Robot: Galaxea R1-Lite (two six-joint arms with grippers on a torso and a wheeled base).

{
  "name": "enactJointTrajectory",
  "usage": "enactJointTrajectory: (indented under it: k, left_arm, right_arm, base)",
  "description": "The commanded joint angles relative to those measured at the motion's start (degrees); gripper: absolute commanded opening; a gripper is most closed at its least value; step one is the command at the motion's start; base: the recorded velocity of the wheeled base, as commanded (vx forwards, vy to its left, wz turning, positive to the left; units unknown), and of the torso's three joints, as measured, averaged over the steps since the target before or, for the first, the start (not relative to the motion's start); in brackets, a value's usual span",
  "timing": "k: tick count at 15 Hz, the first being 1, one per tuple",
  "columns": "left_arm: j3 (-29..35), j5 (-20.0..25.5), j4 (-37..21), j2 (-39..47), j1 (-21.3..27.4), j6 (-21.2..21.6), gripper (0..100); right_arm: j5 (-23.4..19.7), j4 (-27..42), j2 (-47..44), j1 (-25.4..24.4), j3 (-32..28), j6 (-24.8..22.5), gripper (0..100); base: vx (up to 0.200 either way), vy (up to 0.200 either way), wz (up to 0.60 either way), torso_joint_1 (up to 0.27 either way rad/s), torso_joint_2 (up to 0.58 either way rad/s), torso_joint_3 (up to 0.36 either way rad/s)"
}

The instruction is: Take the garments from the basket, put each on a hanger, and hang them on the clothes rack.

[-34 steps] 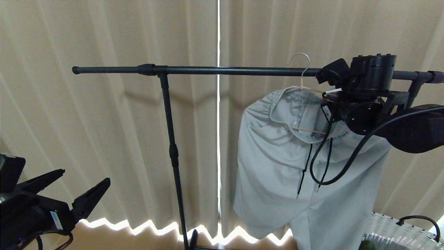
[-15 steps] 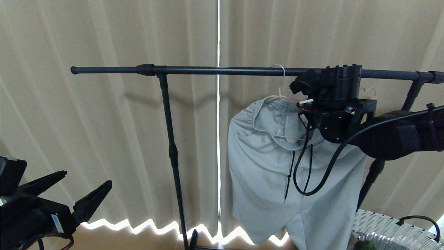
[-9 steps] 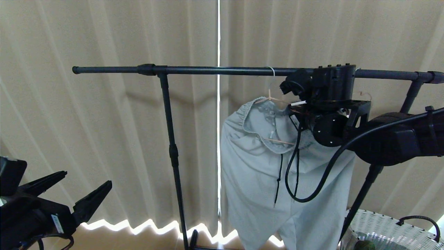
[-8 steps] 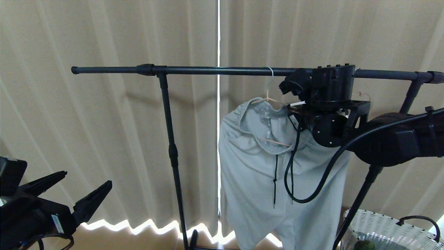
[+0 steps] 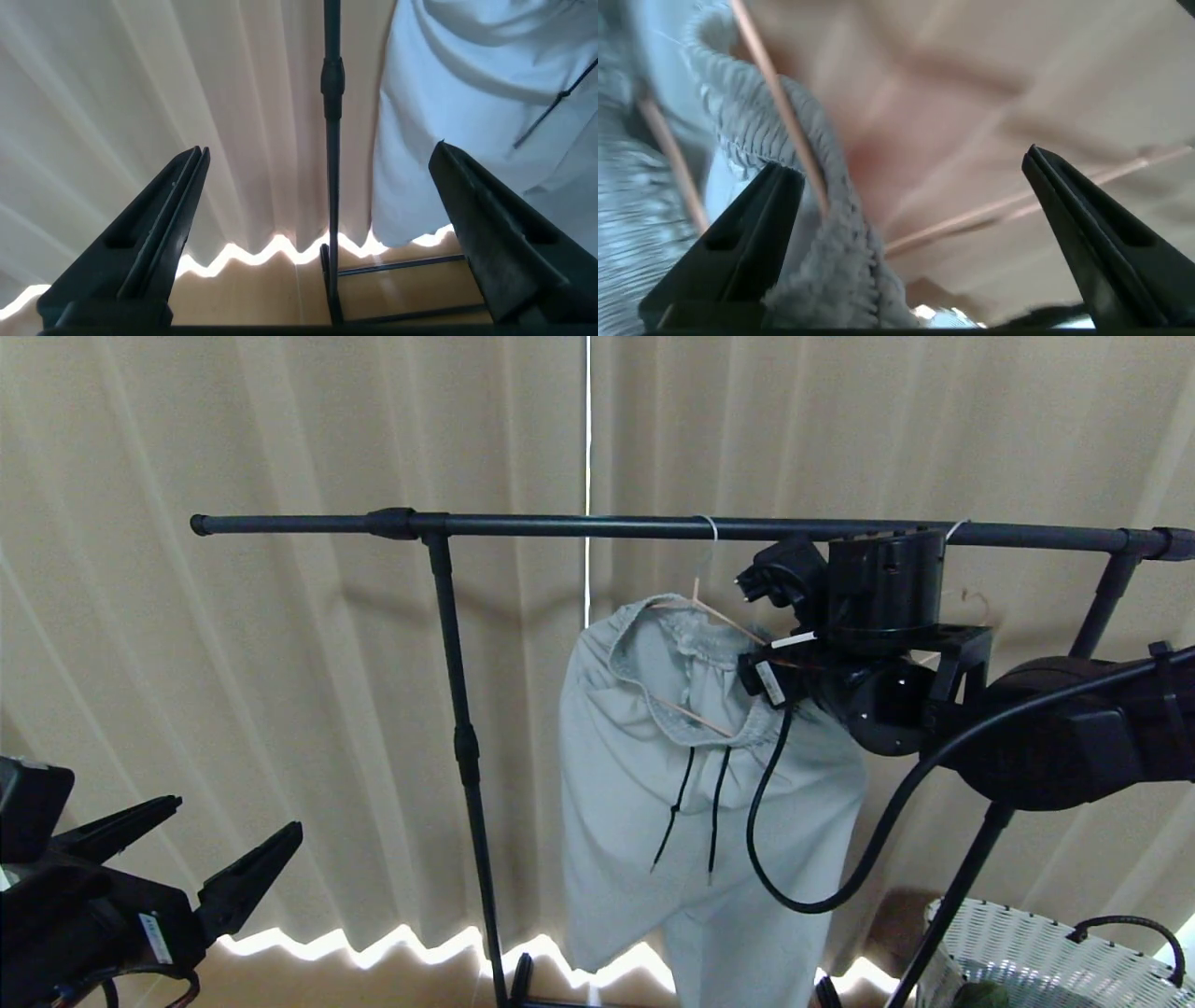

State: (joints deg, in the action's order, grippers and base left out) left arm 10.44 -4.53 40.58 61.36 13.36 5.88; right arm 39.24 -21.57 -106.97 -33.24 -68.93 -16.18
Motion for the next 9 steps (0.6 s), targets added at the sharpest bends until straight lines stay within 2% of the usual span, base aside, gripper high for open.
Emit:
enactJointTrajectory:
  k: [1, 4, 5, 9]
  left_arm:
    - [0.0, 0.1, 0.0, 0.1, 0.0, 0.0, 100]
    - [0.0, 0.0, 0.0, 0.1, 0.0, 0.0, 100]
    - [0.0, 0.0, 0.0, 0.1, 0.0, 0.0, 100]
    - [-0.1, 0.0, 0.0, 0.1, 0.0, 0.0, 100]
  right_arm:
    - [-2.6, -0.1, 0.8, -0.2, 0.1, 1.6, 100]
    - [-8.0, 0.0, 2.0, -0.2, 1.3, 4.8, 100]
    - [-8.6, -0.1, 2.2, -0.2, 1.7, 4.9, 100]
    - [-17.4, -0.1, 4.2, -0.2, 5.1, 6.4, 100]
  base:
    - [0.0, 0.0, 0.0, 0.0, 0.0, 0.0]
    - [0.0, 0.0, 0.0, 0.0, 0.0, 0.0]
    - [0.0, 0.0, 0.0, 0.0, 0.0, 0.0]
    - [0.0, 0.0, 0.0, 0.0, 0.0, 0.0]
